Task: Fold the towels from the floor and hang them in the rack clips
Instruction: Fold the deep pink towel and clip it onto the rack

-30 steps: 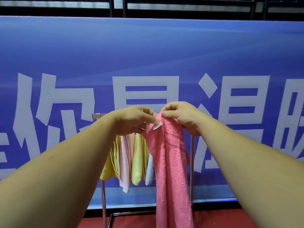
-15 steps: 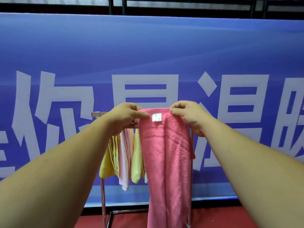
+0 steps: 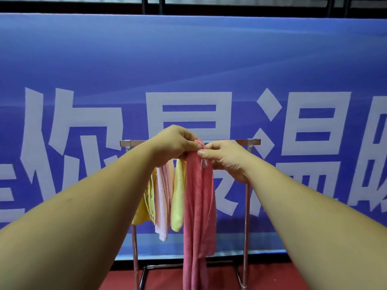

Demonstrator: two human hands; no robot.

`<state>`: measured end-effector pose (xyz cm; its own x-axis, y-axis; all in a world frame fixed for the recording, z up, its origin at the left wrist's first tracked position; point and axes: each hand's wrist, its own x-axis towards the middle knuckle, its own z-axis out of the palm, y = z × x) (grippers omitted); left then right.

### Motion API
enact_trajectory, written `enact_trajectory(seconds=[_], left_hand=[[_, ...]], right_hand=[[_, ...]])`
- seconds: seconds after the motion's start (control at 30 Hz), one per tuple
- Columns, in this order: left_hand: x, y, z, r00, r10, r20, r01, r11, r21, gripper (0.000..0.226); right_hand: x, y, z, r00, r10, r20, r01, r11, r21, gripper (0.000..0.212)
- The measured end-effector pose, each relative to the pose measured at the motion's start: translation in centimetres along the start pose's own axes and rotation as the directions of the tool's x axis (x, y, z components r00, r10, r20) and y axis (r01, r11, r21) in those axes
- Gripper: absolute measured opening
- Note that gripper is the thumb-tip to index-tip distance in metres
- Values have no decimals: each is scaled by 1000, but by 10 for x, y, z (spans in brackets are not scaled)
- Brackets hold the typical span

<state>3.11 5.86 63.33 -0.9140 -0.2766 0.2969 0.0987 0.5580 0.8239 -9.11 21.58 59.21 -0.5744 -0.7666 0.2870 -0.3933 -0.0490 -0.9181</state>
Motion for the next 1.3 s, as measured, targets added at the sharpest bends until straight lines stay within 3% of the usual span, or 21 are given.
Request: enact_trajectory(seconds=[0.13,0.4,0.63,1.13,1.3], left_hand=[[-2,0,-7,1000,-17,12,17,1000,24,13],[-7,-1,-17,989,3,-150,-1,1000,10,21],[-2,-11,-14,953,3,-302,-19,999,-51,5],[15,-41,-3,811,-133,-570,1,974,-225,5],[16,-50,-18,745,-201,-636,30,963,-269,6]], right_hand=[[7,0,7,998,-44,-42,42,998,-50,12],[11,-4,15,992,-71,-103,58,990,-126,11],[8,9,12,987,-62,-147,37,985,-169,14],[-15,69,-40,976,92,-196,-149,942,-302,12],[-29,85,-54,978,180,-105,-206,906,-370,15]])
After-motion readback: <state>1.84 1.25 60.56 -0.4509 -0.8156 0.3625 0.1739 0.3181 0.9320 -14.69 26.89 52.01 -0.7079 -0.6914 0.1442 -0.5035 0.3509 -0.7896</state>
